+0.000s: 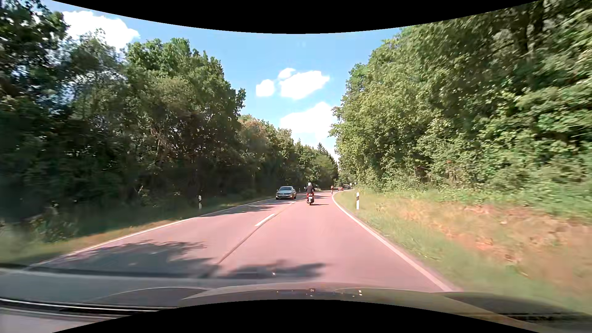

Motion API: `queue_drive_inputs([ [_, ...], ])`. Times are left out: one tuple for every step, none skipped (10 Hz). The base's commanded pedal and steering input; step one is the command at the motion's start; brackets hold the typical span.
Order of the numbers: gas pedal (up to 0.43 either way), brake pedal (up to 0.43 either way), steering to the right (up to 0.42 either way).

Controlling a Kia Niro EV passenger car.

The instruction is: Follow the waypoints while adhering to traffic rules and regulations

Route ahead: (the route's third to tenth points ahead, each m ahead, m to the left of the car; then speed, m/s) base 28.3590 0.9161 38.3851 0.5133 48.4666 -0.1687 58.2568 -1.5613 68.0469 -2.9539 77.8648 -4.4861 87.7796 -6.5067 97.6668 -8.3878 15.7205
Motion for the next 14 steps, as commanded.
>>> queue_drive_inputs([
  [0.189,0.012,0.006],
  [0.189,0.012,0.006],
  [0.189,0.012,0.005],
  [0.189,0.012,0.005],
  [0.189,0.012,0.005],
  [0.189,0.006,0.005],
  [0.189,0.012,0.005],
  [0.189,0.012,0.005],
  [0.189,0.012,0.005],
  [0.189,0.012,0.005],
  [0.189,0.012,0.005],
  [0.189,0.012,0.005],
  [0.189,0.012,0.005],
  [0.197,0.012,0.006],
])
